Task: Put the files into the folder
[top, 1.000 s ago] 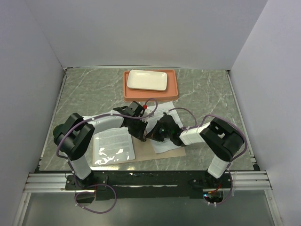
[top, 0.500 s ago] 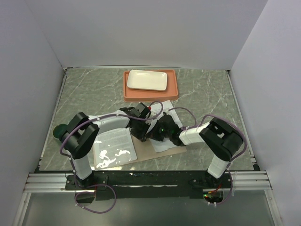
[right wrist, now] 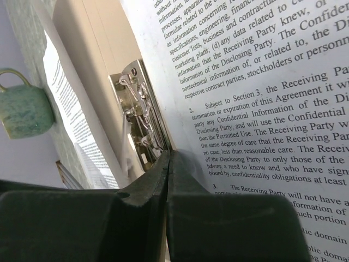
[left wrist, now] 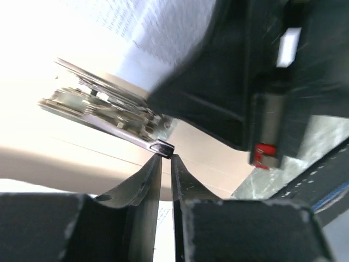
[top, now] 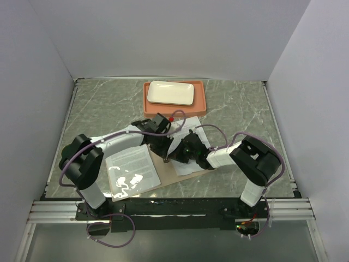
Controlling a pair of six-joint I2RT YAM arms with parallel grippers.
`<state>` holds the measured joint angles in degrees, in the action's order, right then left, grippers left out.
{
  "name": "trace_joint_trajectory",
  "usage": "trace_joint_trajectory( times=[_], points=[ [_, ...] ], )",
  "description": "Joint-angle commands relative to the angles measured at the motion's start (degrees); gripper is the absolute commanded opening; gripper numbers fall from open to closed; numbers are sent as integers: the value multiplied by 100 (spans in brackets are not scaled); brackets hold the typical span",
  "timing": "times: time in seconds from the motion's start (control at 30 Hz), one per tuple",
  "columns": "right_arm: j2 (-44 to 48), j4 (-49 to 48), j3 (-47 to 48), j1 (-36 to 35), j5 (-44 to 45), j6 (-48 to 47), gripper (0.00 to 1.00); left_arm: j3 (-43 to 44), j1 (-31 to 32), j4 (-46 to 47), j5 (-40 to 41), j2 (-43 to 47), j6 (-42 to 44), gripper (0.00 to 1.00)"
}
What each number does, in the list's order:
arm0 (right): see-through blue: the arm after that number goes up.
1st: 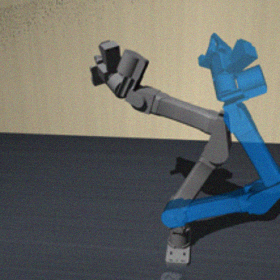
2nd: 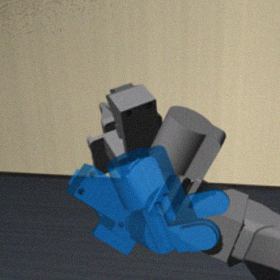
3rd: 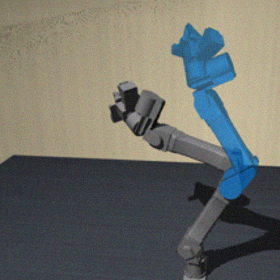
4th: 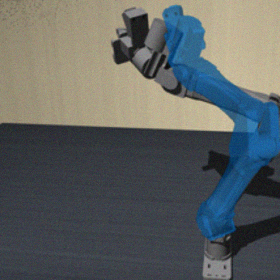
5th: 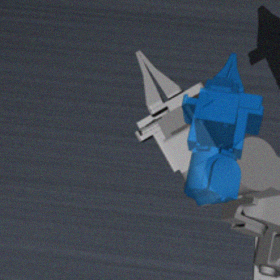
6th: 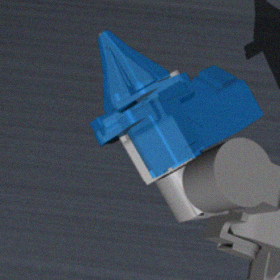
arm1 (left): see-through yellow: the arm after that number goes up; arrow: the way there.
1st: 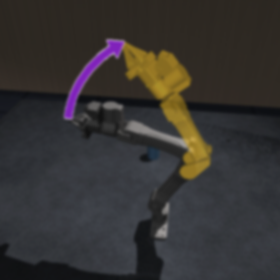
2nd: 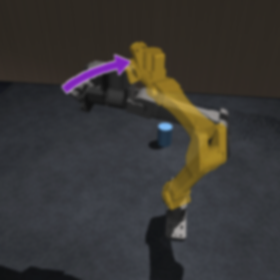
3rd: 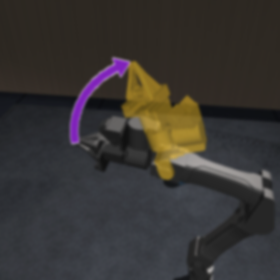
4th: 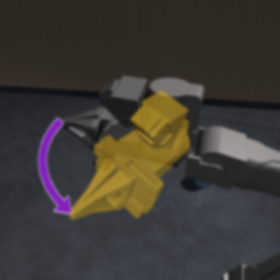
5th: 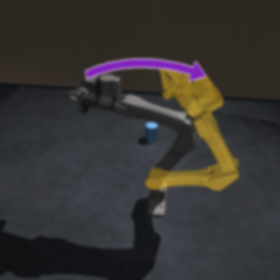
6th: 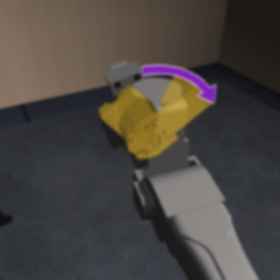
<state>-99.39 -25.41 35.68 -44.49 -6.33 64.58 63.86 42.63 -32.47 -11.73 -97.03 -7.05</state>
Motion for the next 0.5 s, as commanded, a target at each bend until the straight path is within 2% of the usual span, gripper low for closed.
trace_joint_trajectory(
  times=[0.0, 0.13, 0.33, 0.43, 0.47],
  points=[
    [-405, 1503, -246, -262, 0, -182, 0, 505, -553, 619, -14, 377, 327, 22],
    [-353, 1618, -228, -262, 53, -217, 0, 295, -835, 662, 21, 501, 353, 27],
    [-291, 1636, -325, -271, 70, -244, 0, -84, -1152, 847, 74, 361, 397, 39],
    [-221, 1671, -369, -271, 123, -235, 0, -31, -1283, 786, -22, 343, 415, 48],
    [-177, 1706, -369, -253, 140, -244, 0, 12, -1319, 760, -23, 352, 432, 56]
  ],
)
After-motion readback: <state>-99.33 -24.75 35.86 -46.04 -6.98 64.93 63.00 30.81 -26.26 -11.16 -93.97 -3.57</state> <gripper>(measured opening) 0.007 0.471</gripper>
